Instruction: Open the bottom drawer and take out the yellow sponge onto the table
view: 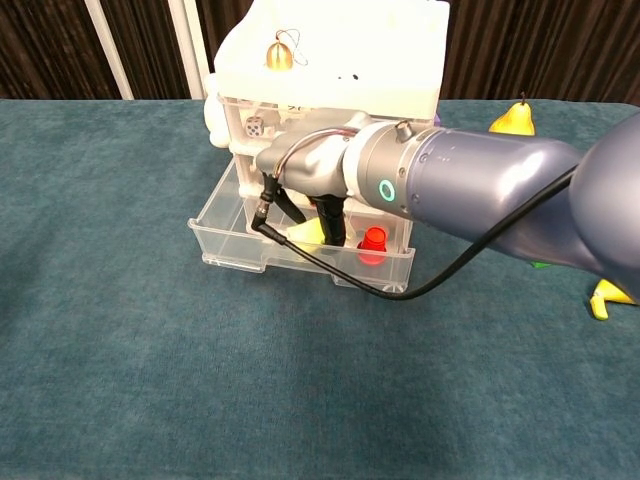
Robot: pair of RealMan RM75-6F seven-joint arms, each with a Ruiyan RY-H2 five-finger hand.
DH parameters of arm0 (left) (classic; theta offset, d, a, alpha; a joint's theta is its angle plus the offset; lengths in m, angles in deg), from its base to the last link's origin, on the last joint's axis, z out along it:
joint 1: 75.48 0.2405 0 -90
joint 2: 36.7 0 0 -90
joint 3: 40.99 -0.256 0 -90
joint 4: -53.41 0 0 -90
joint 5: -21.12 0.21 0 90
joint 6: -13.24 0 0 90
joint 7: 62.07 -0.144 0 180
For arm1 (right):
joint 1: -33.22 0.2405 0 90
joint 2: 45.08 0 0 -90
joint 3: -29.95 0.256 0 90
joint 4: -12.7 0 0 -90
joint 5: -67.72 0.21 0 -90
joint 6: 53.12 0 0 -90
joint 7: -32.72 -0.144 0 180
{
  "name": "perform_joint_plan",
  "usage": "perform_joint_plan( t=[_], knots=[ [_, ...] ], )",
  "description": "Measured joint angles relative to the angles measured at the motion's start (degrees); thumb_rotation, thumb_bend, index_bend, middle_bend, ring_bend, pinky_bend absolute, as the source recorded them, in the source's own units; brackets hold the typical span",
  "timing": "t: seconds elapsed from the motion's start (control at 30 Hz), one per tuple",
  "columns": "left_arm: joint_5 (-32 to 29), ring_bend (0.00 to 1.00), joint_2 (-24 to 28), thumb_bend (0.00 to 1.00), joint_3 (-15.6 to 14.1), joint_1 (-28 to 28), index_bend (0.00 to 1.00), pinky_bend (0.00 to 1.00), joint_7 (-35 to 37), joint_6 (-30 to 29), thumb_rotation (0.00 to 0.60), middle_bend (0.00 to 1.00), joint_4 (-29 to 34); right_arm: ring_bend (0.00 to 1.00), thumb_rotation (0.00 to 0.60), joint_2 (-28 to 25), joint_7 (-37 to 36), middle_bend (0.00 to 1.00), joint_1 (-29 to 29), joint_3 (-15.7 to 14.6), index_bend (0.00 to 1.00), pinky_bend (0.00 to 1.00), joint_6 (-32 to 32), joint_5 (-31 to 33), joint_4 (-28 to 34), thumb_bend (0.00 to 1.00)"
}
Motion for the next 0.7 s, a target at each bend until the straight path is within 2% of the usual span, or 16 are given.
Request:
perform_joint_plan(
  t=[0.7],
  knots=[
    [-0.1, 0.00, -0.1, 0.36, 0.0, 0.0, 0.03, 0.01, -0.2, -0.1, 0.600, 0.00, 0.0, 1.00, 0.600, -6.1, -4.1, 1.00, -1.2, 1.8, 0.56, 1.00, 0.5, -1.7, 6.2, 0.27]
  ],
)
